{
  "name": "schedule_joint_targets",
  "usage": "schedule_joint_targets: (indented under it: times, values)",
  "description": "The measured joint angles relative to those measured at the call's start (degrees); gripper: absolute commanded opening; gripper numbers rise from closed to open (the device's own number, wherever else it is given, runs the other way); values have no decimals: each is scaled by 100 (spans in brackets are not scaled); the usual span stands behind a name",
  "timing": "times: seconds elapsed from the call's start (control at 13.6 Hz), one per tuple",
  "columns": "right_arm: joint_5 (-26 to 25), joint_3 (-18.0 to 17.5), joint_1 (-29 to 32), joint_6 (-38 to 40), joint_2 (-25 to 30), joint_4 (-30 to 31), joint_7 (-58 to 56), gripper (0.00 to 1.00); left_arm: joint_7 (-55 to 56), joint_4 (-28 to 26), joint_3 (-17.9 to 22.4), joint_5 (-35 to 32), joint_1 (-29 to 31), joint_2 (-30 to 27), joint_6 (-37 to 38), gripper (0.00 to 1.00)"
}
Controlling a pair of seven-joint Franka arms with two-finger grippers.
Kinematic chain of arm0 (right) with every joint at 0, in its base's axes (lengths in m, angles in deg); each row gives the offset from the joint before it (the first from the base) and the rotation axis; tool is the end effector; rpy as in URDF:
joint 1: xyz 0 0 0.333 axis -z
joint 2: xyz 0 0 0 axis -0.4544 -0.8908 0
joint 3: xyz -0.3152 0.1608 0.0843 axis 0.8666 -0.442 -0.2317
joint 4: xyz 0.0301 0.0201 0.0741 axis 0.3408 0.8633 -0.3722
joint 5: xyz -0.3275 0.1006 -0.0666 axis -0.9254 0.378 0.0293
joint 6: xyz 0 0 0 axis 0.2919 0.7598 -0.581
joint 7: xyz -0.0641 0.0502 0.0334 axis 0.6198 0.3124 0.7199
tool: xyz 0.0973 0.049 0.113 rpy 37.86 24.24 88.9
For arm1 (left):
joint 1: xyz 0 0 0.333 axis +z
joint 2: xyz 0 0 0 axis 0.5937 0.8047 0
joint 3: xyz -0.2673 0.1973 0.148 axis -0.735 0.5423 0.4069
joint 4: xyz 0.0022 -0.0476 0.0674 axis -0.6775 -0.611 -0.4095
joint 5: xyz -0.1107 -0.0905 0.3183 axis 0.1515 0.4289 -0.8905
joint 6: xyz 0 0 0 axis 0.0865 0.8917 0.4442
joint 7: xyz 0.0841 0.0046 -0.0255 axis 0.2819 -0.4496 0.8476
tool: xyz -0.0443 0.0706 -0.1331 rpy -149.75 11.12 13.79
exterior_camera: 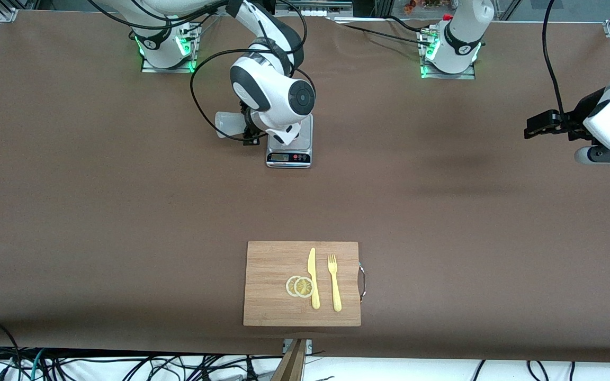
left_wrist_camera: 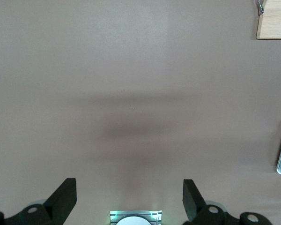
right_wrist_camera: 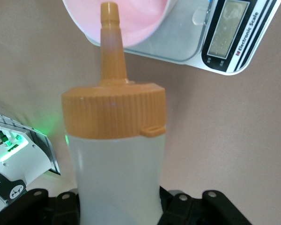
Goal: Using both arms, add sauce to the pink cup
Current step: 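Tilt the bottle nozzle over the cup rim with the right gripper, then carry the squeeze bottle back and lower it onto the table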
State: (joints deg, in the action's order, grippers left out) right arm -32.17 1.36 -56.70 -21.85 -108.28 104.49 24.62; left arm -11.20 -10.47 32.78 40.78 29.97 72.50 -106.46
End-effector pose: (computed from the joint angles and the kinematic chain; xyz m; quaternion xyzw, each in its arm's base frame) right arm 0.4183 0.3890 0.3174 0.6072 0.7340 -0.2953 0.0738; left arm 0.5201 -0.0134 0.5782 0.9946 0.0021 -0.1022 0.0152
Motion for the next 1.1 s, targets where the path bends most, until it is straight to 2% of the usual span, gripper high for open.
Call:
schedule_joint_targets:
  times: [0.51,0.73,1.1]
  values:
    - [-199,5,-10,16,-93,-91,12,0,0,0,0,0,2,0,0,100]
    - [263,29,248,21,-94,-117,-488,0,0,0,0,0,1,0,0,100]
    - [1142,50,1097,-167,-81,-214,-1819,0,0,0,-6,0,-1,0,0,100]
